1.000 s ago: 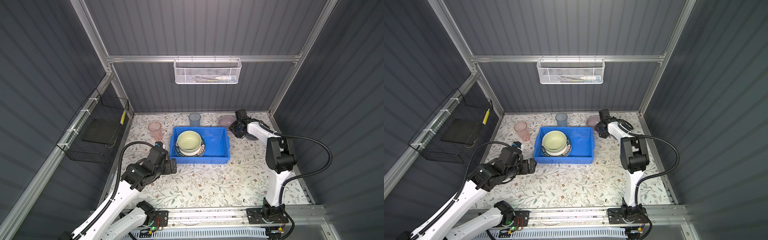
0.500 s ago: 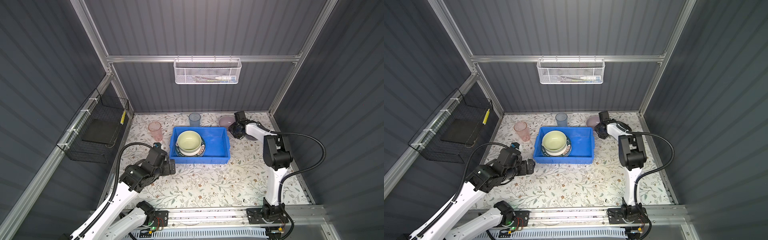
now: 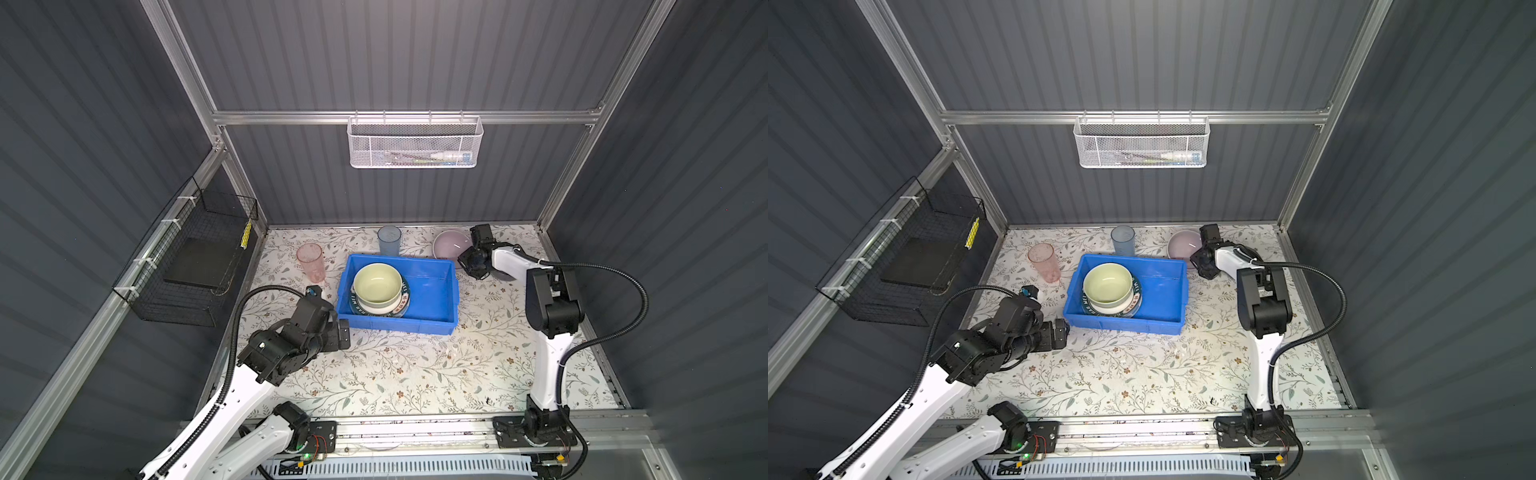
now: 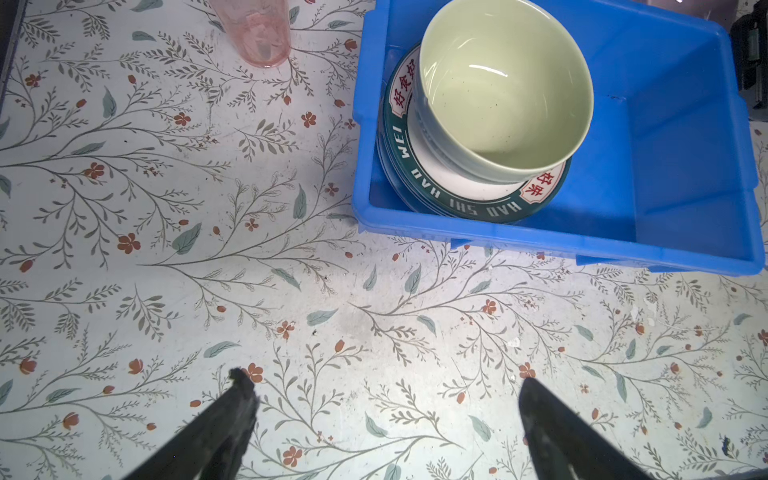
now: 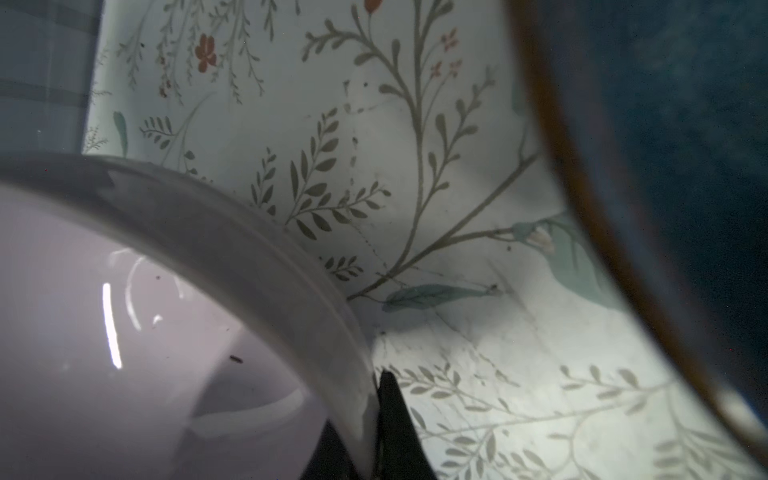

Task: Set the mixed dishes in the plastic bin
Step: 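Grasp the lavender bowl's rim with the right gripper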

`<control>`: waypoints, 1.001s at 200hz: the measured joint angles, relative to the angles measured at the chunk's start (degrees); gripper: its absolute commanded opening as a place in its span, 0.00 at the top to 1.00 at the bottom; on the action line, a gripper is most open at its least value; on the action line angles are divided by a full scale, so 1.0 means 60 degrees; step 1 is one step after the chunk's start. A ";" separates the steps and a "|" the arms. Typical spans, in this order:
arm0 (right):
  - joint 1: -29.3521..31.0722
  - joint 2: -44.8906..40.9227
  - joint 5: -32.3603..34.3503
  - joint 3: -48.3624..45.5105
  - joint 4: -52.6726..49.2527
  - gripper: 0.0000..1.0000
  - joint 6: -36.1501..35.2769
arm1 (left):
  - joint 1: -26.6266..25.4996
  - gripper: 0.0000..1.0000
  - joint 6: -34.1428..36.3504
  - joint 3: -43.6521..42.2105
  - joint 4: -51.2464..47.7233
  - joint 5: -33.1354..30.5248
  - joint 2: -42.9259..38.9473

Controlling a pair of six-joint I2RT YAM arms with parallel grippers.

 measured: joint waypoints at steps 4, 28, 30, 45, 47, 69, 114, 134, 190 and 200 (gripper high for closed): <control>0.0000 0.0004 -0.0025 0.0000 0.0007 0.94 0.0004 | 0.0000 0.00 0.0000 0.0018 -0.0011 0.0000 0.0018; -0.0007 0.0004 -0.0087 0.0004 0.0022 0.99 0.0004 | 0.0000 0.00 0.0000 0.0087 -0.0066 -0.0004 0.0025; -0.0011 0.0004 -0.0095 0.0004 0.0025 0.99 0.0000 | 0.0000 0.00 0.0000 0.0095 -0.0073 -0.0004 0.0025; -0.0040 0.0000 -0.0127 0.0011 0.0018 1.00 0.0000 | 0.0000 0.00 -0.0004 0.0142 -0.0135 0.0000 0.0022; -0.0040 0.0000 -0.0135 0.0015 0.0015 1.00 0.0004 | 0.0000 0.00 0.0000 0.0153 -0.0135 0.0000 0.0018; -0.0062 0.0004 -0.0142 0.0124 -0.0124 1.00 -0.0040 | 0.0000 0.00 -0.0004 0.0197 -0.0171 0.0000 -0.0018; -0.0120 0.0000 0.0120 0.1297 -0.0943 1.00 -0.0539 | 0.0000 0.00 -0.0157 0.0197 -0.0226 0.0000 -0.0215; -0.0146 0.0000 0.0262 0.2062 -0.1231 1.00 -0.0849 | 0.0000 0.00 -0.0222 0.0197 -0.0226 0.0004 -0.0215; -0.0237 0.0004 0.0248 0.3727 -0.2688 1.00 -0.2237 | 0.0000 0.00 -0.0244 0.0197 -0.0233 -0.0091 -0.0215; -0.0233 0.0000 0.0189 0.4051 -0.3056 1.00 -0.2605 | 0.0000 0.00 -0.0240 0.0197 -0.0251 -0.0186 -0.0215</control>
